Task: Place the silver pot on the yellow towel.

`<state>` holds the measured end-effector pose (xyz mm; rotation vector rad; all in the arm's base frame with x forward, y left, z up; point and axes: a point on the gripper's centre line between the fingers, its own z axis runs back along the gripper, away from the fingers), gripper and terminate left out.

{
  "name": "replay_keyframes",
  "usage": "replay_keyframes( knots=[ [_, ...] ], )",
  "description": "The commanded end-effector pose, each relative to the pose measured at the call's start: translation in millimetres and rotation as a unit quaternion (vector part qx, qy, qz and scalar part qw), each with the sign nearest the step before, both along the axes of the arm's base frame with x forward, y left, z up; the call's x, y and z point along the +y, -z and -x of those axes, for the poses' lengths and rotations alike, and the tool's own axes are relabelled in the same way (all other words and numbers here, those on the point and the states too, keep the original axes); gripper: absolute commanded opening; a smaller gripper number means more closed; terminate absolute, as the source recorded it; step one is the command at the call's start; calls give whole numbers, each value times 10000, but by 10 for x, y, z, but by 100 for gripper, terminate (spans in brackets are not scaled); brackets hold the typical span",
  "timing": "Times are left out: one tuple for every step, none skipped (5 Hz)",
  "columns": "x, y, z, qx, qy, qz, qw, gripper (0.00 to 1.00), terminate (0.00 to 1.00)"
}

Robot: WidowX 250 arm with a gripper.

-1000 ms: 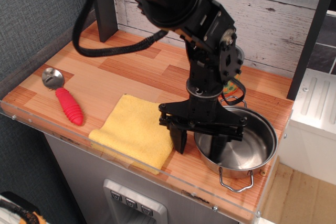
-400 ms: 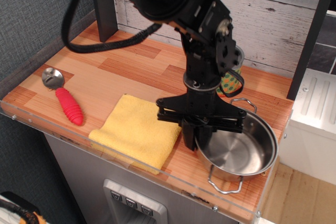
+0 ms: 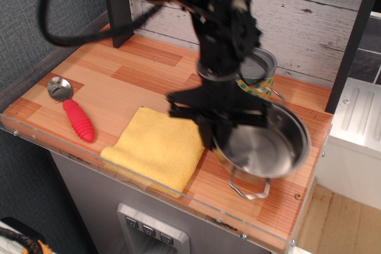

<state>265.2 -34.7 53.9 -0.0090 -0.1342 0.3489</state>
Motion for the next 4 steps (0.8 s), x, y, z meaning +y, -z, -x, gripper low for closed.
replay_keyframes(
  knots=[
    [305, -299, 256, -409, -925, -40, 9949, 0, 0],
    [426, -313, 369, -373, -1294, -67, 9909, 0, 0],
    [620, -263, 462, -282, -1674, -144, 9854, 0, 0],
    [749, -204, 465, -198, -1875, -199, 9819, 0, 0]
  ],
)
